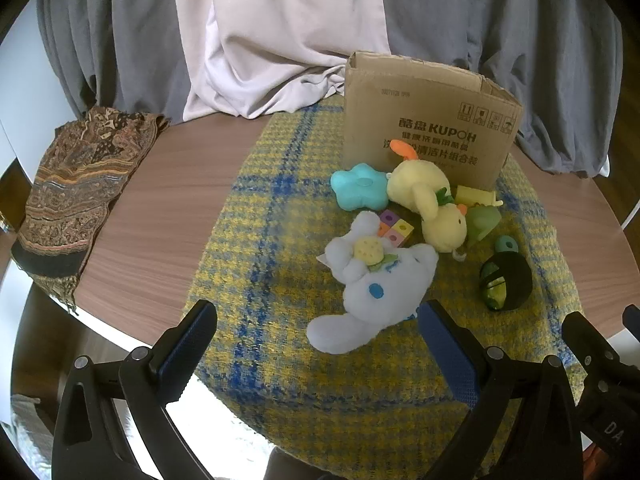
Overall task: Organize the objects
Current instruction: 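Move left gripper toward white plush bunny while right gripper approaches black ball toy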
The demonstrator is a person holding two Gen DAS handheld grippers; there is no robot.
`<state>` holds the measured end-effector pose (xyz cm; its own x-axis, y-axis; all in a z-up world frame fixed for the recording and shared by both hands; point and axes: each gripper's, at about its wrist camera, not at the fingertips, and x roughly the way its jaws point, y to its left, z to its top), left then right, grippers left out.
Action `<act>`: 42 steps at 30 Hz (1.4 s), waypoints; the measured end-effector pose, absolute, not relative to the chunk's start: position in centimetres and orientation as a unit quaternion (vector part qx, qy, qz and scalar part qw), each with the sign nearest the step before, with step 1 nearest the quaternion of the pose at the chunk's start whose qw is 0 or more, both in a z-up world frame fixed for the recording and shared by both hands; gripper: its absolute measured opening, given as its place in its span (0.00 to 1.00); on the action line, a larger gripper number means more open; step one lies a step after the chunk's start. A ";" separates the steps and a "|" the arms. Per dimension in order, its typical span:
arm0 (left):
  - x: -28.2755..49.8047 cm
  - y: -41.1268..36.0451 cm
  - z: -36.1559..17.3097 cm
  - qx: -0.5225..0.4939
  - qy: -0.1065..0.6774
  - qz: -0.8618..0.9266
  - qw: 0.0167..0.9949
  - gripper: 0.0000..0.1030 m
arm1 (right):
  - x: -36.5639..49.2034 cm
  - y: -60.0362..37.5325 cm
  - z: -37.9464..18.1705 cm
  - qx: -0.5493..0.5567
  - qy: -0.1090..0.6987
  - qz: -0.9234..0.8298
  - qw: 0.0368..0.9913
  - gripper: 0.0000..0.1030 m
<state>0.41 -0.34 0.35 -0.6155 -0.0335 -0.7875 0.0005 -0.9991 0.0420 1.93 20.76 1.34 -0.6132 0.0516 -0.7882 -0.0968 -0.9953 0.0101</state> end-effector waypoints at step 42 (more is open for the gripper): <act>1.3 -0.9 0.6 0.438 -0.016 -0.899 0.006 0.99 | 2.4 20.3 1.4 -0.437 0.025 0.898 0.037 0.99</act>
<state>1.28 -0.92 0.62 -0.6161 -0.0247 -0.7872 -0.0040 -0.9994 0.0345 2.40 20.34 1.38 -0.6151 0.0437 -0.7873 -0.0878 -0.9960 0.0133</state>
